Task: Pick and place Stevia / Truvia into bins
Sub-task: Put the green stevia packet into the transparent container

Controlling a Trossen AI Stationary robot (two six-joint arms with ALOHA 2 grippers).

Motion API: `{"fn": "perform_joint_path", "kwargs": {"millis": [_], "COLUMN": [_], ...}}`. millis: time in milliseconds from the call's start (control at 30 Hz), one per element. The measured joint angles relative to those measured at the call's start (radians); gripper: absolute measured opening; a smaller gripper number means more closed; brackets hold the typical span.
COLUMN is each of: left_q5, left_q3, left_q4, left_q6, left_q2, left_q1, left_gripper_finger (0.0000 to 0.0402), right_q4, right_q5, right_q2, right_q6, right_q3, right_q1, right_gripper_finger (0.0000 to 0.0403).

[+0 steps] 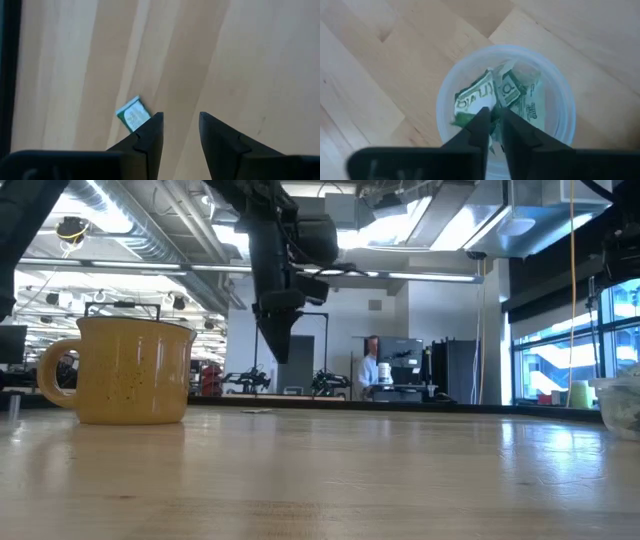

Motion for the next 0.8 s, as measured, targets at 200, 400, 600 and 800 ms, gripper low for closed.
{"fn": "perform_joint_path", "kwargs": {"millis": [200,400,600,800], "left_q5": [0.002,-0.001,-0.005,-0.011], "left_q3": [0.0,0.0,0.0,0.0], "left_q4": [-0.052,-0.049,-0.044,-0.043], "left_q6": [-0.034,-0.105,-0.155,-0.174], "left_q2": [0.042,0.092,0.149,0.207], "left_q1": [0.039,0.075,0.104,0.115], "left_gripper_finger": [0.0129,0.0119,0.0104,0.0094], "right_q4": [-0.005,-0.008,-0.007,-0.006], "right_q5": [0.023,0.098,0.097,0.097], "right_q2": [0.0,-0.002,-0.002,-0.002], "right_q6": [0.054,0.071,0.068,0.067], "right_q3": [0.0,0.006,0.011,0.011], "right_q1": [0.0,0.0,0.0,0.0], "right_gripper_finger": [0.01,0.0114,0.0114,0.0114]}}
